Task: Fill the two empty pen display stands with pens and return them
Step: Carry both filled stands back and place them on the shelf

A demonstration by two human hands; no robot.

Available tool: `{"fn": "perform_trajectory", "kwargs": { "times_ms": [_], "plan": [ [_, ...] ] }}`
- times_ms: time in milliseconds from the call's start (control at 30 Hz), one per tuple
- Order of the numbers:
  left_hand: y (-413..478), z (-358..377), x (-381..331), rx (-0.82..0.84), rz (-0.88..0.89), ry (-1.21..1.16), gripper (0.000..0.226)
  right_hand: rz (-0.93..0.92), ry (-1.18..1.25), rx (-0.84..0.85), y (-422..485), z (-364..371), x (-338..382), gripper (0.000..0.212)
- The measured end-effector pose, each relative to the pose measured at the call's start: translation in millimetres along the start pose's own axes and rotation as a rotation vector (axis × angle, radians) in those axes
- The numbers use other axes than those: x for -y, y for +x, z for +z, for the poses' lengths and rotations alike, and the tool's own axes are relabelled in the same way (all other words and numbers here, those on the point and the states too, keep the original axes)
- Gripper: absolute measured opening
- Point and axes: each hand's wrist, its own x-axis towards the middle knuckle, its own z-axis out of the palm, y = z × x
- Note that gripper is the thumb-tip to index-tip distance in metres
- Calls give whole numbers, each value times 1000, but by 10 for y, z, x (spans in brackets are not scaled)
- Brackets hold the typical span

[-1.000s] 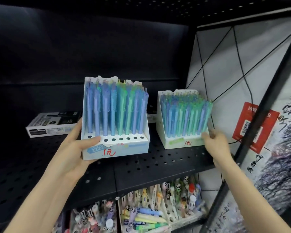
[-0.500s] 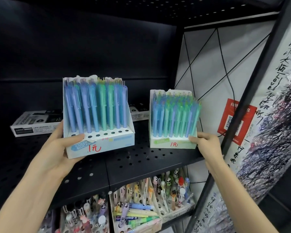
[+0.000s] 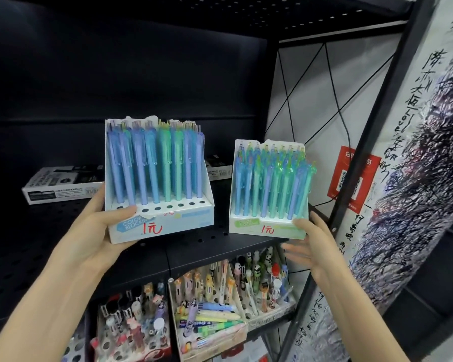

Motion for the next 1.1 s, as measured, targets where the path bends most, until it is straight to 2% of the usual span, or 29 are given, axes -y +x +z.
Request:
{"fn": "perform_trajectory", "kwargs": {
  "times_ms": [100, 267, 467, 733, 900, 1100],
  "plan": [
    [-117, 33, 38, -13, 21, 0, 59, -24, 11, 48, 20, -61, 10, 66],
    [-305, 119, 147, -68, 53, 26, 56, -77, 8, 164, -55, -193, -97, 55],
    [-542, 371, 356, -164, 109, 4, 55, -62, 90, 460, 25, -337, 10, 70],
    [-1209, 621, 696, -322, 215, -39, 57, -103, 162, 702, 109, -551, 6, 68],
    [-1958, 566, 812, -467, 272, -7, 82, -31, 156, 940, -122, -572, -144, 66],
    [-2951, 397, 841, -741, 359, 9, 48, 66, 112, 1176, -631, -345, -365, 68]
  ]
}}
